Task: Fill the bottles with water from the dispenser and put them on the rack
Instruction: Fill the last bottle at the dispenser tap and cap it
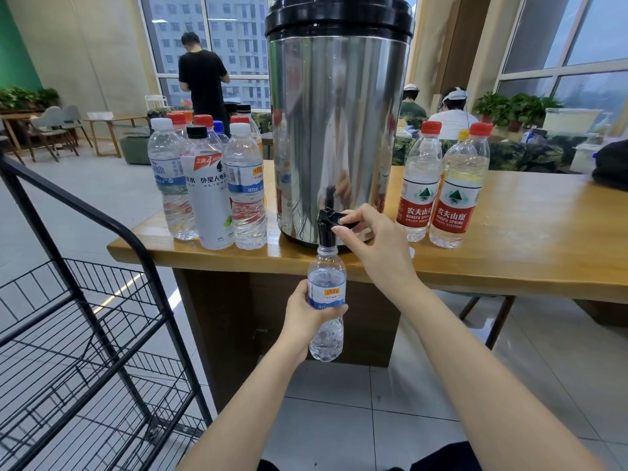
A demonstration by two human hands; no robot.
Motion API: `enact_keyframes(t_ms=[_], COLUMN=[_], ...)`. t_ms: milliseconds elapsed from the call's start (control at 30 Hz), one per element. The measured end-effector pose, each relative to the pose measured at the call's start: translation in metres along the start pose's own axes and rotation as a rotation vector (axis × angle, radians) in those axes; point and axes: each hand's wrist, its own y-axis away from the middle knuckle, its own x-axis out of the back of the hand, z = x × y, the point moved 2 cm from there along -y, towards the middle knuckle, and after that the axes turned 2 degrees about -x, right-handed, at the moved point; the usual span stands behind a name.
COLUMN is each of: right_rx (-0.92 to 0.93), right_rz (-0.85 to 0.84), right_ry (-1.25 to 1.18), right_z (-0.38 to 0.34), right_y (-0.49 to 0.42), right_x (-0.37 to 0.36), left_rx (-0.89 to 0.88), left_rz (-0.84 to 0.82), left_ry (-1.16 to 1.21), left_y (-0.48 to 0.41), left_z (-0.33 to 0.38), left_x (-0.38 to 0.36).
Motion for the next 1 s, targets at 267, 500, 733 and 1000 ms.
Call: enact_keyframes(t_ms=[267,500,733,1000], right_rx=[0.000,0.006,0.005,0.000], right_rz=[0.002,0.005,0.011,0.006], right_ry=[0.002,-0.006,-0.014,-0.010], right_z=[0.0013,0.0018,0.0016,0.0026], right_y=[0.0001,-0.0002,0.0002,0.0003], right_x=[-0.0010,-0.0007,-0.0008,-0.0014], left_rx=[0.004,0.004,0.009,0.010], left_rz=[0.005,0.014,0.016,0.010], left_ry=[0.000,-0.015,-0.010,-0.005], left_y=[0.0002,0.0000,-0.0003,-0.0015], left_z=[0.0002,0.0000,0.0001,-0.0013], left_x=[-0.0010,-0.0004,-0.0001,0.0003])
